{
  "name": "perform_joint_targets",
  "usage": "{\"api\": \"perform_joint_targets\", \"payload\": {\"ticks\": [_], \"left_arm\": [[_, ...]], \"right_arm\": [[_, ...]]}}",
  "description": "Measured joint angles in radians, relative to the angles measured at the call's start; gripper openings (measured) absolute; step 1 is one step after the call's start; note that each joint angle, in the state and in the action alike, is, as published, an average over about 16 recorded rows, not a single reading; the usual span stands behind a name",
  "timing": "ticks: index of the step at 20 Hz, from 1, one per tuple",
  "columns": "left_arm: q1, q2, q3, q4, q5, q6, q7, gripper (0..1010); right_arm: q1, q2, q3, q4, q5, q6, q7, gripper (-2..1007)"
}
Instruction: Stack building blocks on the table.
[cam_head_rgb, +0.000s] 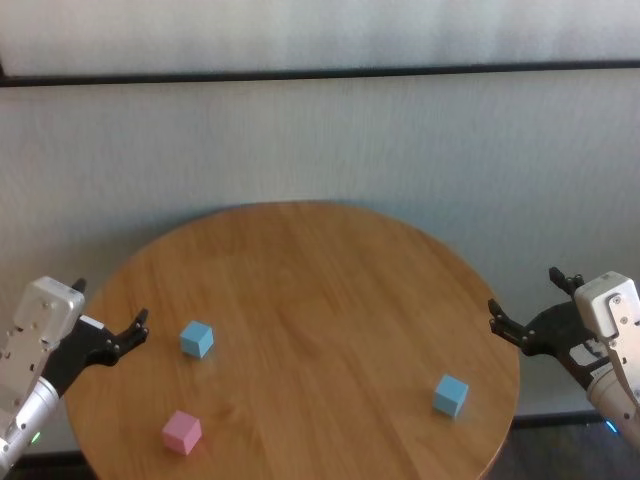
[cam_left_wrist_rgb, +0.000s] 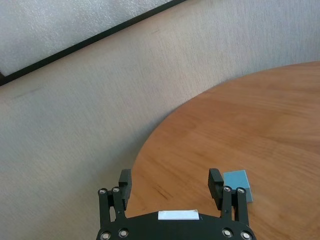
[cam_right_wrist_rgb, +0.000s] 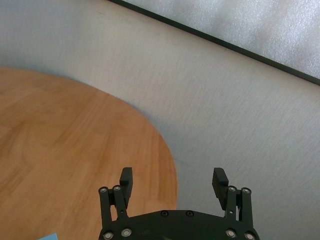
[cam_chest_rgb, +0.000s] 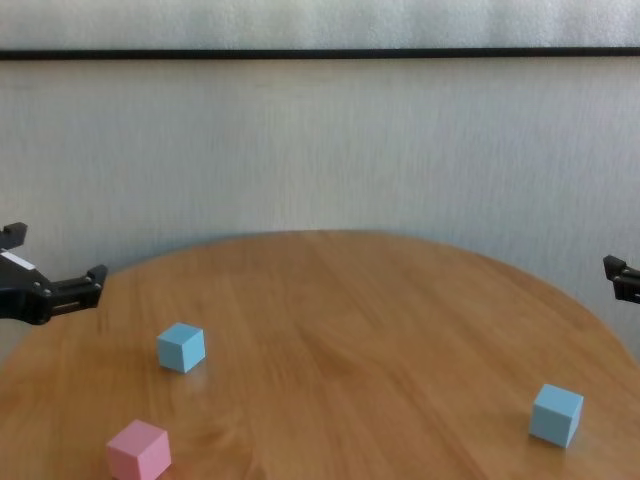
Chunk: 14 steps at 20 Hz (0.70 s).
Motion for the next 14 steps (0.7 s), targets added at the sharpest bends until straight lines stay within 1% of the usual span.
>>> {"api": "perform_joint_targets", "payload": {"ticks": [14], "left_arm": [[0.000, 0.000, 0.000, 0.000, 0.000, 0.000, 0.000, 1002]], "right_arm": [[0.000, 0.000, 0.000, 0.000, 0.000, 0.000, 0.000, 1005]]}}
